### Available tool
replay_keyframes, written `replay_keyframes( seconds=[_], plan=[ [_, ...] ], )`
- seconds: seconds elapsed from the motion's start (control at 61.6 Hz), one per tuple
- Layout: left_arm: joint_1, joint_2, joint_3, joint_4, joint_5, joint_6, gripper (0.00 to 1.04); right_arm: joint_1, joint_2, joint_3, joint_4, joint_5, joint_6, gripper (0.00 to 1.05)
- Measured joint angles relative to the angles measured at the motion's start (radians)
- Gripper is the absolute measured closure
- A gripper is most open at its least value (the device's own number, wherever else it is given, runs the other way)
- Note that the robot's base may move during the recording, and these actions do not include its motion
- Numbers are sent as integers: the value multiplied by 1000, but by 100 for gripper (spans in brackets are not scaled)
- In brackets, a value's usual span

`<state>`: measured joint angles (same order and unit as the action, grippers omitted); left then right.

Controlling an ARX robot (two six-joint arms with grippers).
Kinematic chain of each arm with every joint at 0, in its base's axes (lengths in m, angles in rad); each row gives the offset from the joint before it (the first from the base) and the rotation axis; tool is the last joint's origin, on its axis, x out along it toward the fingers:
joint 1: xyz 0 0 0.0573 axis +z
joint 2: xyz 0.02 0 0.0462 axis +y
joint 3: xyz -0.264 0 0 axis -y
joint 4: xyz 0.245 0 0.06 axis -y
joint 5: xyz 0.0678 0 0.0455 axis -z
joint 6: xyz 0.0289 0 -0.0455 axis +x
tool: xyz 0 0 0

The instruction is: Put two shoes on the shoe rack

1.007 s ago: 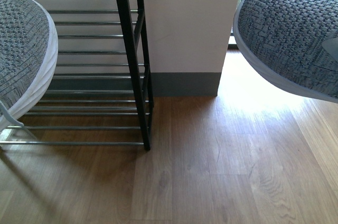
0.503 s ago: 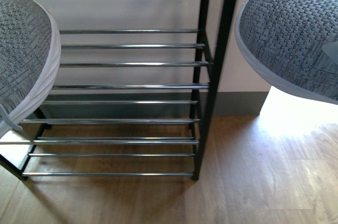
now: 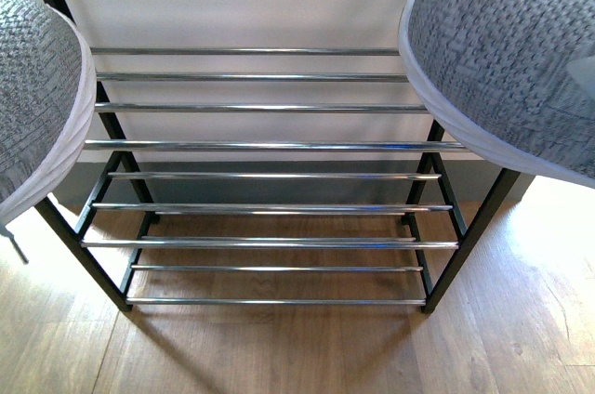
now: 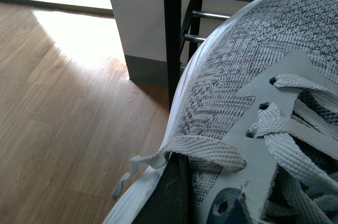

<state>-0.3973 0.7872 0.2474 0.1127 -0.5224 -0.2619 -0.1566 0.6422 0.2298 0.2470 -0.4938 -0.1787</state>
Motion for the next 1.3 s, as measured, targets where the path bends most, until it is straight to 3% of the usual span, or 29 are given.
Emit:
replay_keyframes(
  seconds=[1.299],
  plan=[
    [-1,0,-2,-1,9,0,103,-1,0,-4,0,11,0,103]
  ],
)
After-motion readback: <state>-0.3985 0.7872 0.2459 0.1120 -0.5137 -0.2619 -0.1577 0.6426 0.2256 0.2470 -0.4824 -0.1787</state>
